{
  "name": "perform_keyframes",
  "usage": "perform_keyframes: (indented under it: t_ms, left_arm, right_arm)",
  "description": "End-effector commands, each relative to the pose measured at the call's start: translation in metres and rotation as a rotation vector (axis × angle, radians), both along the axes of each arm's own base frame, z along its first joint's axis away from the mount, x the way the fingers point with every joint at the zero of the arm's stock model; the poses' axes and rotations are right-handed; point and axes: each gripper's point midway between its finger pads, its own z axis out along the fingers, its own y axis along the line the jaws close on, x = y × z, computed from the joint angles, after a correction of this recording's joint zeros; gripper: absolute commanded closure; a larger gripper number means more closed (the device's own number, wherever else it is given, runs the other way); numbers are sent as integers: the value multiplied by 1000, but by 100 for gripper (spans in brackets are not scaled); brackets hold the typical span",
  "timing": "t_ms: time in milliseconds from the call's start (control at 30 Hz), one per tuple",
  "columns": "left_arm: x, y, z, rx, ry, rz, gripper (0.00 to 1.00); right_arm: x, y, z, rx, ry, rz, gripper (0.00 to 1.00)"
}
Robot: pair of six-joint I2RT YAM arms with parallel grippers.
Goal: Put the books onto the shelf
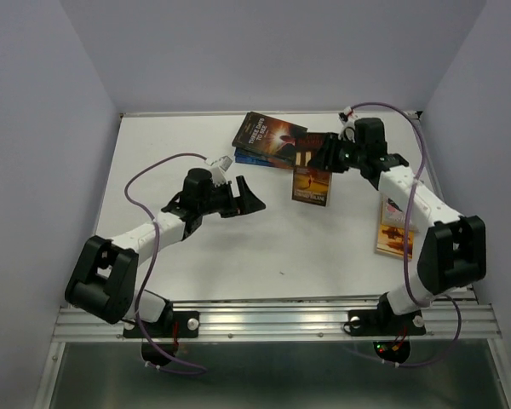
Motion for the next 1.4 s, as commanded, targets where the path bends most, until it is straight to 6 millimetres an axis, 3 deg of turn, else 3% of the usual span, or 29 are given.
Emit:
perform_keyframes:
  t_ms: [0,33,200,233,267,300,367,467,500,533,567,600,667,733,933,1033,1200,1233,1367]
  left_arm:
    - [9,22,15,47,-84,76,1]
    - [9,25,19,51,-91,88,1]
    - [13,41,21,75,-88,157,1]
    - [14,45,23,77,-90,170,1]
    - [15,47,22,80,-88,181,1]
    - [16,50,21,86,-89,195,1]
    - [17,55,21,87,-81,217,1]
    - [18,59,21,89,-76,228,1]
    - [19,60,22,87,-75,234,1]
    - [19,61,21,86,-72,236,1]
    - [19,61,21,87,-69,236,1]
    - [20,61,20,88,-68,238,1]
    - [22,61,18,89,-60,237,1]
    - [23,59,19,84,-56,233,1]
    - [29,53,21,69,-54,215,1]
    - [32,51,20,60,-46,215,1]
    - [33,50,22,47,-47,221,1]
    - [34,51,24,46,-50,224,1]
    - [34,52,25,52,-52,232,1]
  right_arm:
    - [62,14,63,-65,-293,132,78]
    - [80,18,46,-75,-259,136,78]
    - [141,46,44,-53,-259,241,75]
    - [157,49,67,-48,-319,237,74]
    - [174,52,39,-56,-275,233,73]
    - [181,53,32,-70,-263,236,71]
    - [208,54,24,-91,-273,208,69]
    - [226,54,19,-101,-290,177,66]
    - [234,53,26,-105,-317,158,63]
    - [239,52,14,-122,-313,159,62]
    - [242,50,11,-135,-315,146,59]
    - [246,46,8,-154,-318,128,41]
    - [245,45,6,-162,-321,130,15]
    - [247,42,5,-185,-340,125,0]
    - [260,20,52,-259,-442,-1,0]
    - [246,27,65,-249,-452,30,0]
    - [199,64,36,-444,-467,233,0]
    - [182,78,25,-463,-446,287,0]
    - [150,106,-2,-529,-427,405,0]
